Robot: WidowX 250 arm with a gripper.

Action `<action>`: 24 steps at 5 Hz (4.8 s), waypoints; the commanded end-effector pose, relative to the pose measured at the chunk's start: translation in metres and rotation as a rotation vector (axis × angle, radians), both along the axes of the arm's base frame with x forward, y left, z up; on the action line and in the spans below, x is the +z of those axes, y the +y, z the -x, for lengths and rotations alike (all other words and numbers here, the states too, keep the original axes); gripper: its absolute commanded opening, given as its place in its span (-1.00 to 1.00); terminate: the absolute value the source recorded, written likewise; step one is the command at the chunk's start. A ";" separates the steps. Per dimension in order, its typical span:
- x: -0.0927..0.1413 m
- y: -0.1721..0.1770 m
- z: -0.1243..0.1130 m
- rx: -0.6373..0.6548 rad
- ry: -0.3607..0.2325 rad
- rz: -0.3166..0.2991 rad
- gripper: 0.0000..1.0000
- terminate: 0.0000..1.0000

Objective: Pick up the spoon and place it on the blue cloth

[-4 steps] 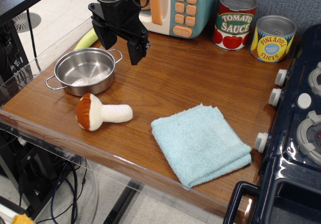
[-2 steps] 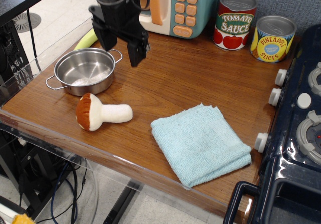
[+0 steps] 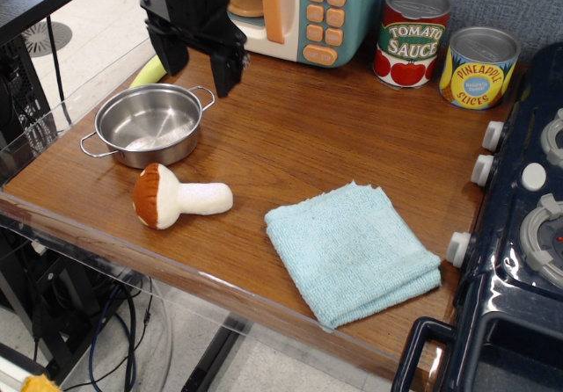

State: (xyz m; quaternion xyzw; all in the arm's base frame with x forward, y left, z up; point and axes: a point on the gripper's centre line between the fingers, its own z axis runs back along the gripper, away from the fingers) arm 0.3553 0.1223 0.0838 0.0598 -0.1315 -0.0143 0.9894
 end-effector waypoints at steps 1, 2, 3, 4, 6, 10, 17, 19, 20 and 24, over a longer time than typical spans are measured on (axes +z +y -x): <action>0.023 0.048 -0.026 0.109 -0.047 -0.032 1.00 -1.00; 0.013 0.074 -0.035 0.175 -0.026 -0.035 1.00 -1.00; 0.002 0.092 -0.042 0.216 0.003 -0.053 1.00 -1.00; -0.010 0.104 -0.048 0.239 0.031 -0.059 1.00 -1.00; -0.029 0.114 -0.052 0.233 0.098 -0.064 1.00 -1.00; -0.046 0.102 -0.043 0.206 0.128 -0.083 -1.00 -1.00; 0.084 0.049 -0.014 0.205 -0.184 -0.084 -1.00 -1.00; 0.092 -0.041 -0.006 0.109 -0.189 -0.040 -1.00 -1.00; 0.081 -0.091 -0.007 0.055 -0.151 -0.032 -1.00 -1.00; -0.010 -0.192 -0.017 -0.008 0.000 -0.090 -1.00 -1.00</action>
